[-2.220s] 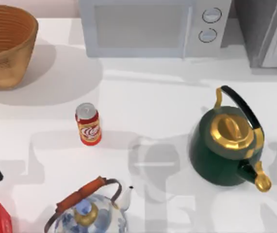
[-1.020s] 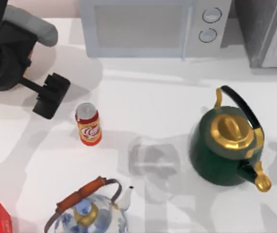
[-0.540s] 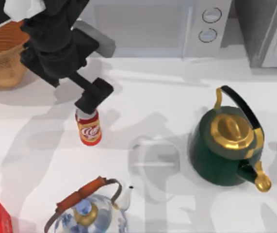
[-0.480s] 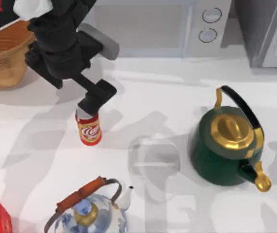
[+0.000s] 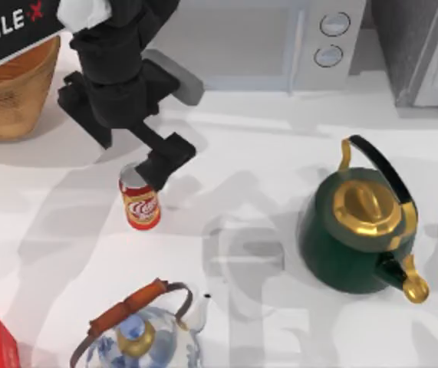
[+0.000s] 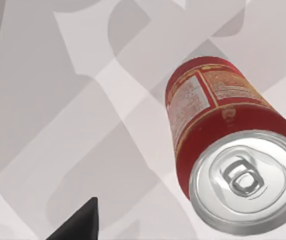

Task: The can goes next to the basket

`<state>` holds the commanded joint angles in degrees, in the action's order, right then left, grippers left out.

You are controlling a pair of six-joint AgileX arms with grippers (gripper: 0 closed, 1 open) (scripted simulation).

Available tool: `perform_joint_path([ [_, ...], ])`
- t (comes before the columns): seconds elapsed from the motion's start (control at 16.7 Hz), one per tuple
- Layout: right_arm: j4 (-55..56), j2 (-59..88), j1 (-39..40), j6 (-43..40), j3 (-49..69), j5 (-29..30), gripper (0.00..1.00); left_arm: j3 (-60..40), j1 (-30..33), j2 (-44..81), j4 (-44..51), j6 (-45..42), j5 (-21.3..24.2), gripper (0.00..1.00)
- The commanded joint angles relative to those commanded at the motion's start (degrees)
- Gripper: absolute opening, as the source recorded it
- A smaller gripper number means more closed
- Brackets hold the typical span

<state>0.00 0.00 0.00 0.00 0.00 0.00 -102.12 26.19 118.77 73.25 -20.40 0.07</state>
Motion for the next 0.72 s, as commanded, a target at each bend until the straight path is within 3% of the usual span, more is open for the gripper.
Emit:
perform_joint_path([
  [0.24, 0.0, 0.0, 0.0, 0.0, 0.0, 0.0, 1.0, 1.09, -0.14, 0.11, -1.11, -0.11, 0.0, 1.0],
  [0.72, 0.0, 0.0, 0.0, 0.0, 0.0, 0.0, 1.0, 10.33, -0.1, 2.26, -12.59, -0.13, 0.02, 1.0],
])
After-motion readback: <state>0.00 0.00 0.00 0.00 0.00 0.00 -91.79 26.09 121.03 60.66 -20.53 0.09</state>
